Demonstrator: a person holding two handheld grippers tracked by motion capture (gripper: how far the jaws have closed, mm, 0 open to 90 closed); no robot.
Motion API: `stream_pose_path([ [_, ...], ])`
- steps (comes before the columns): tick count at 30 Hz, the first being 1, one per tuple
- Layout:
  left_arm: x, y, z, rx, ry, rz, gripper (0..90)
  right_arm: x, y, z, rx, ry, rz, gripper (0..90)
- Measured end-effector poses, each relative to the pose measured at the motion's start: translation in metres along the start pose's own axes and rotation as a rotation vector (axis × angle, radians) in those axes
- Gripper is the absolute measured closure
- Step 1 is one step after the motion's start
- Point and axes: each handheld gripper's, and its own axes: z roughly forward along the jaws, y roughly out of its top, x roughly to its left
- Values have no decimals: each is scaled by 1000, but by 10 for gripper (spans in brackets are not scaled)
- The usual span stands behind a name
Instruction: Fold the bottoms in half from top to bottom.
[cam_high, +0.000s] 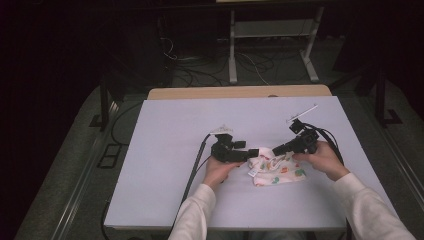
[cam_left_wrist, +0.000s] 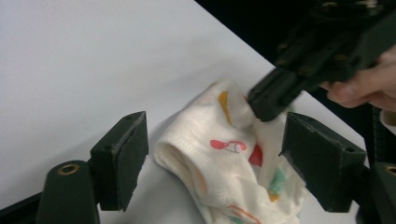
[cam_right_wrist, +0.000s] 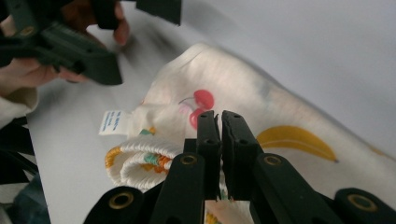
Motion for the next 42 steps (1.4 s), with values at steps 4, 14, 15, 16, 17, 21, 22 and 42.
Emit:
stream_pose_path([
  [4, 0, 1, 1, 7, 28, 4, 182, 8, -9, -1, 4, -6, -39, 835],
  [14, 0, -2, 2, 53, 47, 25, 146, 20, -38, -2, -15, 17, -76, 834],
  [15, -1, -2, 3, 55, 45, 26, 139, 22, -41, -2, -17, 18, -77, 835],
  [16, -1, -2, 4, 56, 45, 27, 137, 22, -43, -2, -21, 24, -82, 835],
  [17, -1, -2, 4, 56, 46, 30, 135, 23, -47, -2, -22, 34, -82, 835],
  [21, -1, 0, 7, 78, 61, 36, 122, 22, -55, 2, -12, 37, -77, 834],
  [22, -2, 0, 7, 84, 63, 37, 114, 21, -57, 3, -16, 39, -76, 834],
  [42, -10, 6, 9, 121, 48, 94, 53, 23, -68, -4, -67, -33, -121, 440],
])
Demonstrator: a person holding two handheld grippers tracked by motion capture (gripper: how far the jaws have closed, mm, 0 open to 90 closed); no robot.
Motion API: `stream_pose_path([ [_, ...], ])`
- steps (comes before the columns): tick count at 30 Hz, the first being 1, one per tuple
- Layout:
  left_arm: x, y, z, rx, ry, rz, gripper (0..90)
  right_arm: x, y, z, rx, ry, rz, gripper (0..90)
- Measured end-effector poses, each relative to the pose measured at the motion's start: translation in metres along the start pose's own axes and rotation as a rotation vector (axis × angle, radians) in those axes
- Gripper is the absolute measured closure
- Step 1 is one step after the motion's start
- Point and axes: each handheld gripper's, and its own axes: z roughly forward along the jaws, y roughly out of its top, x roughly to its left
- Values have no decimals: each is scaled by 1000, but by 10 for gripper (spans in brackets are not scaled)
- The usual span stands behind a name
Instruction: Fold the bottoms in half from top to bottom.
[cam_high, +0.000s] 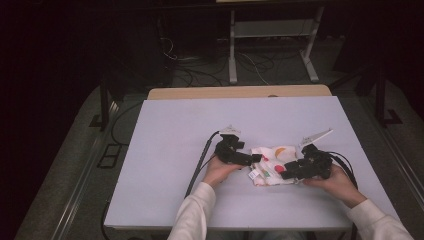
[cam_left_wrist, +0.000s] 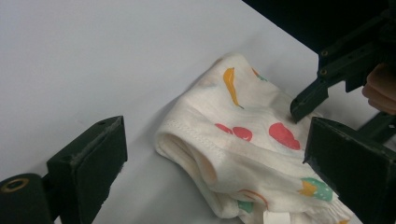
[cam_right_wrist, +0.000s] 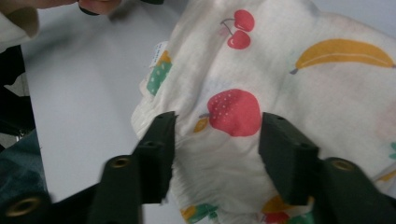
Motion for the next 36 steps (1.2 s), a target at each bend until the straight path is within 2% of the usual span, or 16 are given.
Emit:
stream_pose_path([
  [1, 0, 1, 0, 4, 0, 6, 42, 2, 1, -1, -1, -6, -13, 361],
  [6, -3, 4, -1, 22, 6, 29, 2, 6, 4, -6, -32, -58, -46, 197],
  [10, -6, 8, -2, 42, 9, 58, 0, 6, 7, -11, -56, -53, -50, 113],
  [13, -6, 12, -4, 43, 9, 65, 0, 5, 11, -16, -67, -51, -55, 19],
  [20, -6, 20, -9, 55, 12, 80, 0, -1, 21, -28, -102, -49, -52, 0],
  [25, -4, 25, -10, 69, 17, 92, 0, -9, 27, -34, -115, -66, -52, 0],
  [36, 1, 37, -15, 88, 25, 122, 0, -31, 39, -43, -122, -91, -10, 0],
])
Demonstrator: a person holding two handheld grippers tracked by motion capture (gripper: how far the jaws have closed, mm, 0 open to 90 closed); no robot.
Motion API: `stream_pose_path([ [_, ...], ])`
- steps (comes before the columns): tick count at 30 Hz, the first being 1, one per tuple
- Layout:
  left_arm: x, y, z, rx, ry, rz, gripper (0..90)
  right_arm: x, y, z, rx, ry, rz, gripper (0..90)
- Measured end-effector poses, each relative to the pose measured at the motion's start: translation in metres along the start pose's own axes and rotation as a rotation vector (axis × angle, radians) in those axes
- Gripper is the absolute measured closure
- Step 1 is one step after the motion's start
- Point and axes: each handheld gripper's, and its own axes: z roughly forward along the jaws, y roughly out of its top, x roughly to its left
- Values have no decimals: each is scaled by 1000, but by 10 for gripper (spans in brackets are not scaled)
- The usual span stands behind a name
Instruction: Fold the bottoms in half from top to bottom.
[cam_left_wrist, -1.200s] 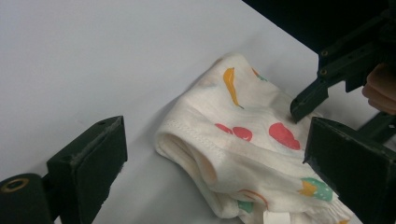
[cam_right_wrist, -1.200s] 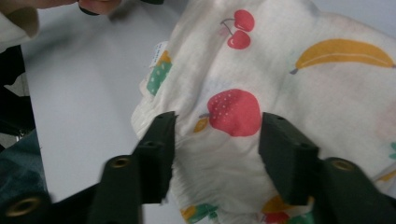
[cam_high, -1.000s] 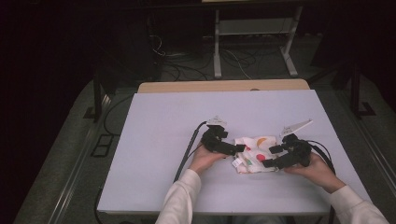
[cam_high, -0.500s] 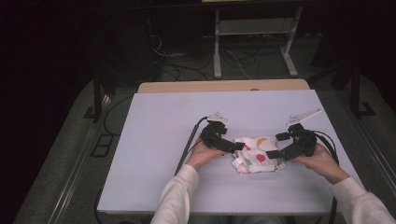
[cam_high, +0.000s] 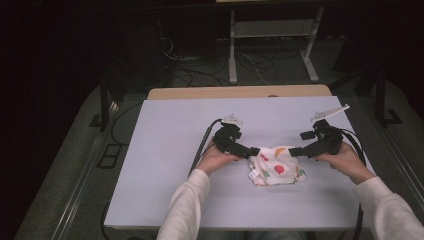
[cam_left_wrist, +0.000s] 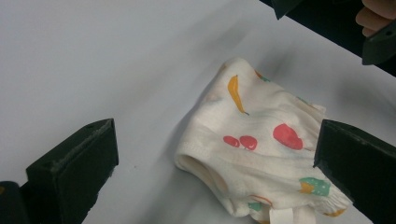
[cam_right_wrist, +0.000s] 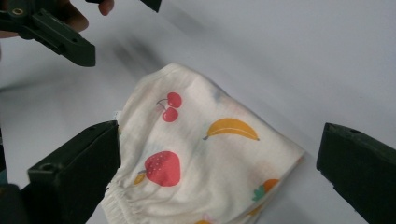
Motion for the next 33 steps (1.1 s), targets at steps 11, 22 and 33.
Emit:
stream_pose_path([
  [11, 11, 5, 3, 17, -11, -13, 0, -18, 5, 0, 10, -24, 23, 0],
  [22, 31, -2, 8, -4, 4, -52, 0, -38, -2, 11, 23, -25, 58, 0],
  [33, 40, -8, 17, 4, -9, -81, 0, -52, -13, 18, -15, 4, 97, 0],
])
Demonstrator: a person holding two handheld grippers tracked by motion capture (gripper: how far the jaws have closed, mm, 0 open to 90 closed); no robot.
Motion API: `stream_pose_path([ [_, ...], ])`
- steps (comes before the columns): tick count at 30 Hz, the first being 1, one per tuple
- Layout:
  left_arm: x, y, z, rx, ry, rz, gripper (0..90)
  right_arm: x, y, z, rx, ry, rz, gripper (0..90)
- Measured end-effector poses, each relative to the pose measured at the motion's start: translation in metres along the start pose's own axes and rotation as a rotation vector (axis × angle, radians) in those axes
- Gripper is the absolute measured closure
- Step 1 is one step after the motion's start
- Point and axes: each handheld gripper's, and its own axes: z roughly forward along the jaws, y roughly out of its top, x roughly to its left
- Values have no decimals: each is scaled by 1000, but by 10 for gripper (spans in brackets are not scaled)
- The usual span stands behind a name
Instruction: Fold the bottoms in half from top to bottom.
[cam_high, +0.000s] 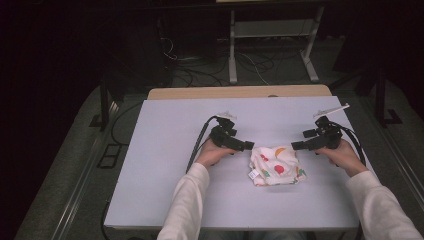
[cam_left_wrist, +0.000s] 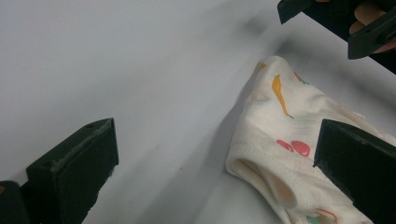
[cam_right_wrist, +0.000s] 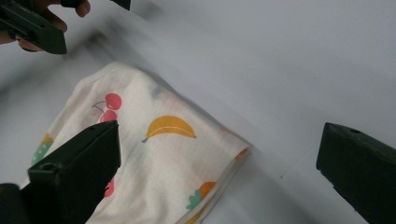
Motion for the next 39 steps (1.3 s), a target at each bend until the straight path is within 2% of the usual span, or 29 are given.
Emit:
stream_pose_path([
  [4, -1, -1, 4, -12, -18, -18, 0, -2, -4, 4, 1, -7, 3, 0],
  [9, -6, -2, 11, 13, -28, 1, 0, -4, -7, 10, 19, -12, 2, 5],
  [14, -10, -3, 17, 28, -45, -3, 0, -4, -10, 12, 21, 13, -1, 65],
  [17, -11, -4, 20, 37, -68, -3, 68, -5, -11, 14, 28, 17, 1, 85],
  [21, -13, -5, 24, 46, -87, -5, 114, -5, -13, 17, 45, 26, -5, 124],
  [28, -14, -7, 29, 50, -110, -27, 141, -5, -15, 23, 72, 19, -12, 129],
  [35, -16, -10, 35, 74, -120, -18, 162, -1, -15, 25, 71, 7, -22, 143],
  [39, -17, -11, 36, 70, -133, -18, 222, 0, -15, 25, 68, 3, -27, 202],
])
